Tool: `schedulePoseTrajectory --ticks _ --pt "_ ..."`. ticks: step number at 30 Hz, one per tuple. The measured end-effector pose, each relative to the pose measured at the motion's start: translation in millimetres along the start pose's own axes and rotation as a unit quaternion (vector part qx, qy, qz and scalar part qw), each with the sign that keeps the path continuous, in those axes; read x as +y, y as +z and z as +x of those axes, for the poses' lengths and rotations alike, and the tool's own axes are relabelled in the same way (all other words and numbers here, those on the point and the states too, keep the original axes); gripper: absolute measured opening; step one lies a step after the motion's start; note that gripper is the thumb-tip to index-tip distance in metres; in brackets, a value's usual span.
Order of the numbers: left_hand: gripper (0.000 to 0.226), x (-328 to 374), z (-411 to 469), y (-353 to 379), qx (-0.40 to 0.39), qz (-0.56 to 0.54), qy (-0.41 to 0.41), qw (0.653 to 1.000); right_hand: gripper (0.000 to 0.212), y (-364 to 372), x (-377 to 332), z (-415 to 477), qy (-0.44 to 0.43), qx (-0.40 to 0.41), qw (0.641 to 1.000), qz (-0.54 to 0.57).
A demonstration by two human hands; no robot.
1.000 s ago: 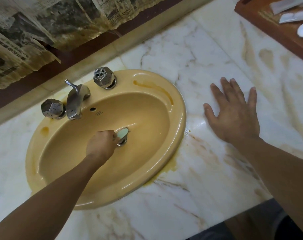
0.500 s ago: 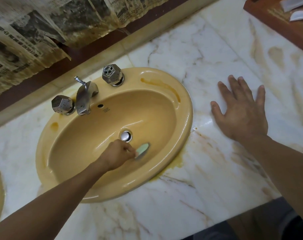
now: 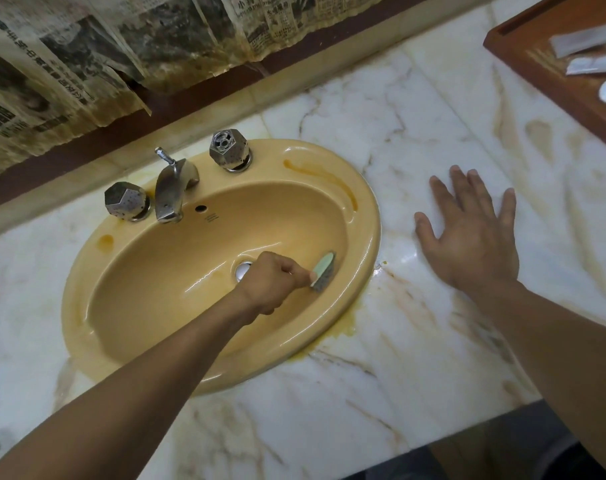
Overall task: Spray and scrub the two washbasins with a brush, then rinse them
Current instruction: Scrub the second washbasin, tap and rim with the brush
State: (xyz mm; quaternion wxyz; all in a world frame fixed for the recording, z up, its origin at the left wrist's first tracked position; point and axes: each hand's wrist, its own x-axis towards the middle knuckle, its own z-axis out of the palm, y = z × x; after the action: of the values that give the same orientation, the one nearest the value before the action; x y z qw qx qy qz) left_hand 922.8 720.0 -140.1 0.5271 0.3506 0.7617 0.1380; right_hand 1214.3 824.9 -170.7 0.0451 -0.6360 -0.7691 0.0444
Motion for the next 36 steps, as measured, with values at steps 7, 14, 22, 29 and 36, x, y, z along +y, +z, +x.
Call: schedulePoseTrajectory --ticks 7,14,22,29,36 --pt "0.011 -14.0 -40.6 -28.9 0.040 0.132 0.059 0.989 0.064 -12.3 -4.8 -3.9 -0.006 -0.014 1.000 -0.013" --pt "0.028 -26.1 -81.9 -1.0 0.180 -0.134 0.119 0.967 0.030 -36.9 -52.8 -45.3 0.039 0.020 0.998 0.035" --pt "0.081 4.6 -117.3 -1.2 0.243 -0.178 0.176 0.937 0.039 -115.0 -185.1 -62.6 0.085 -0.293 0.820 0.484" --pt "0.100 4.3 -129.8 -15.5 0.229 -0.174 0.165 0.943 0.009 -130.7 -223.4 -55.3 0.097 -0.351 0.777 0.513" --pt "0.066 -80.7 -133.8 -50.4 0.289 -0.066 0.115 0.948 0.022 -107.8 -234.4 -37.3 0.114 -0.314 0.829 0.448"
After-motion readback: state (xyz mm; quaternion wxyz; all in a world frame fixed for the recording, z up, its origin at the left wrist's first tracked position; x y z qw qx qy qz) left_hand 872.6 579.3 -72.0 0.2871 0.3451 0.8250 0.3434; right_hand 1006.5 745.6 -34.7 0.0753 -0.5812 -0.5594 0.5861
